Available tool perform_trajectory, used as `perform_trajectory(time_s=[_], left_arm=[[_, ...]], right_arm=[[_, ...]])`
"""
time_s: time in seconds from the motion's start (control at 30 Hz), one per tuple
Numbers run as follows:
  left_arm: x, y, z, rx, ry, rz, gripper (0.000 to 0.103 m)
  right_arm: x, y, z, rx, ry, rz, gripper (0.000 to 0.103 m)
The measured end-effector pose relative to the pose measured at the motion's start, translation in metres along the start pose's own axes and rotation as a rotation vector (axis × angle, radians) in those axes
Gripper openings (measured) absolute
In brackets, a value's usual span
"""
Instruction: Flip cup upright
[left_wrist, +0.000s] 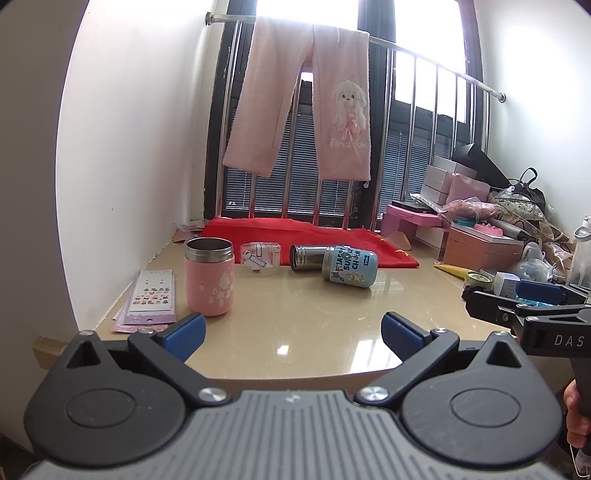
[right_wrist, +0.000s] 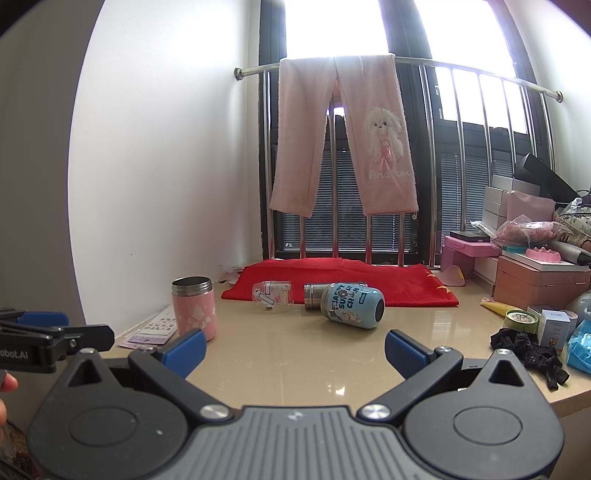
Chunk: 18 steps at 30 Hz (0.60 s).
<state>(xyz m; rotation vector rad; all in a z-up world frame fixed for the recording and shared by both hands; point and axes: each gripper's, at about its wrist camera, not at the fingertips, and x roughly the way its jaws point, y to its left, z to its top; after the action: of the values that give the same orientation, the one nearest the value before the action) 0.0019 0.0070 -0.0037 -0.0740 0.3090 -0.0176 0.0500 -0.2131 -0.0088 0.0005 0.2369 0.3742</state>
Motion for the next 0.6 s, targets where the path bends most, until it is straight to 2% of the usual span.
perform_trajectory(time_s=[0.6], left_arm=[[-0.0003,-0.0006,-0.0001,0.0,0.0,0.001,0.103]], right_arm=[[-0.0011,-0.0008,-0.0001,0.0,0.0,0.0,0.103]])
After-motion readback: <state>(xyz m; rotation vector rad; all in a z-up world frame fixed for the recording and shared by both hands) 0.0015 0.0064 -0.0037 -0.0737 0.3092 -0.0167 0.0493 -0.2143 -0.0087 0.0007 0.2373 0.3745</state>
